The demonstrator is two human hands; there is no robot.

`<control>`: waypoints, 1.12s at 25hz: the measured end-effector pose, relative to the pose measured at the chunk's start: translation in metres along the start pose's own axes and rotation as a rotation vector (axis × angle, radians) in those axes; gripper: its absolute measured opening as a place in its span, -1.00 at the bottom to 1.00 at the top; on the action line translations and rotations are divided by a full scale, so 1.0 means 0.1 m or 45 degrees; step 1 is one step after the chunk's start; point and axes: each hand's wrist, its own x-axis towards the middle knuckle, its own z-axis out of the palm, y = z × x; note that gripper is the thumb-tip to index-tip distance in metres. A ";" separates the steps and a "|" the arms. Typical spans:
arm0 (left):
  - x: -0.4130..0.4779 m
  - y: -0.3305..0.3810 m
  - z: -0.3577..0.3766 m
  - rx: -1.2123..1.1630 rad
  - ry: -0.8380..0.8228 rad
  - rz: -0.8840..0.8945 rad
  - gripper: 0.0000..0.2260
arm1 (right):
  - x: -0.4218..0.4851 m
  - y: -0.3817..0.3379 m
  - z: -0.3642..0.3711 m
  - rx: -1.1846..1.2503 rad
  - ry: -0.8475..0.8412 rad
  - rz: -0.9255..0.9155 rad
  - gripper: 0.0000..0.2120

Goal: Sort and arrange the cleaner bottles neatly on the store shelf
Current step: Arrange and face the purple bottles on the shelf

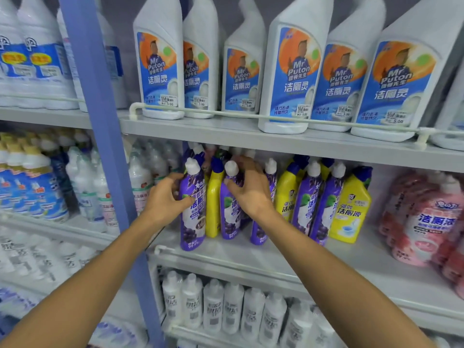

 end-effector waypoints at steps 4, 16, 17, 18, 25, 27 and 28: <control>-0.17 0.13 -0.03 -0.193 -0.173 0.015 -0.52 | -0.09 -0.04 -0.16 -0.051 -0.025 -0.170 -0.65; -0.21 0.65 0.71 -0.468 -0.542 0.093 -0.51 | -0.55 0.42 -1.25 -0.396 0.216 -0.020 -0.72; -0.21 0.72 0.86 -0.476 -0.572 0.101 -0.51 | -0.57 0.50 -1.38 -0.491 0.234 0.012 -0.72; -0.20 0.79 1.02 -0.487 -0.588 0.112 -0.52 | -0.60 0.58 -1.51 -0.580 0.250 0.054 -0.71; -0.24 1.24 2.01 -0.516 -0.571 0.199 -0.55 | -0.97 1.20 -2.08 -0.486 0.367 0.356 -0.32; -0.28 1.24 2.15 -0.459 -0.561 0.175 -0.57 | -1.15 1.39 -2.01 -0.316 0.263 0.409 -0.21; -0.30 1.23 2.19 -0.442 -0.579 0.166 -0.59 | -1.20 1.46 -1.98 -0.252 0.240 0.425 -0.22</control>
